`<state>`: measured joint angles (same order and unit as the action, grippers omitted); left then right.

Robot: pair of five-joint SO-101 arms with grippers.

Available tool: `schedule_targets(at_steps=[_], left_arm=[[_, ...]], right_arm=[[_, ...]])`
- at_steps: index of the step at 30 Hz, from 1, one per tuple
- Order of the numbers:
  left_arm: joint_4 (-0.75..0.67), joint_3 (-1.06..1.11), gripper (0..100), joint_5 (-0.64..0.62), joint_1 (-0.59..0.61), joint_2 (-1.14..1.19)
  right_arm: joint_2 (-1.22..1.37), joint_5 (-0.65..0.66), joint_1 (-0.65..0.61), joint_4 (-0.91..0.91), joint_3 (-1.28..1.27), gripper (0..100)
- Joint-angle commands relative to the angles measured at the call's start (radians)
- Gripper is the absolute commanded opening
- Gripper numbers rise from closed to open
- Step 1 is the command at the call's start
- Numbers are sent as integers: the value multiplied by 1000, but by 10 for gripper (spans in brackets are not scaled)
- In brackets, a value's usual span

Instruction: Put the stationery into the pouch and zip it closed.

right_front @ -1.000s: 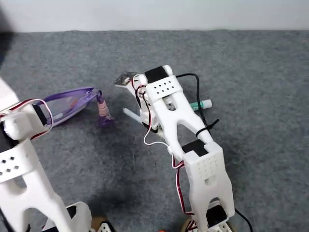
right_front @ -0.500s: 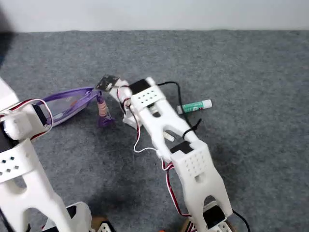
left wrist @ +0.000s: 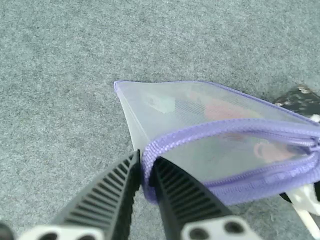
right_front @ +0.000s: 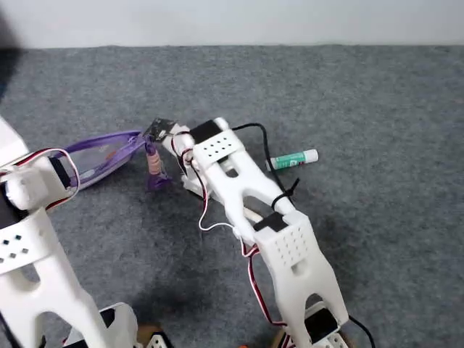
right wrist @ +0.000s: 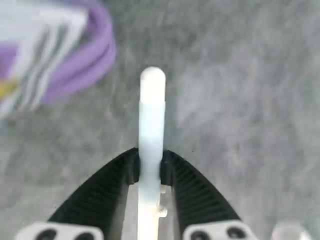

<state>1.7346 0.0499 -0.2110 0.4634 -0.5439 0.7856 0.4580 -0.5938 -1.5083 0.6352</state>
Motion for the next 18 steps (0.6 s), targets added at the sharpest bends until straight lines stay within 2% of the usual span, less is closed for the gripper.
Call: schedule_targets(at_steps=[1, 6, 11, 18], left_arm=[[17, -56, 13, 8, 6, -11], [17, -58, 13, 8, 6, -11], [17, -58, 13, 8, 6, -11], [17, -56, 13, 8, 6, -11]], right_arm=[[-168, -114, -4, -133, 17, 9], [-334, -242, -5, -285, 15, 9], [-513, -315, -15, -285, 11, 8], [-771, -517, -148, -286, 11, 8]])
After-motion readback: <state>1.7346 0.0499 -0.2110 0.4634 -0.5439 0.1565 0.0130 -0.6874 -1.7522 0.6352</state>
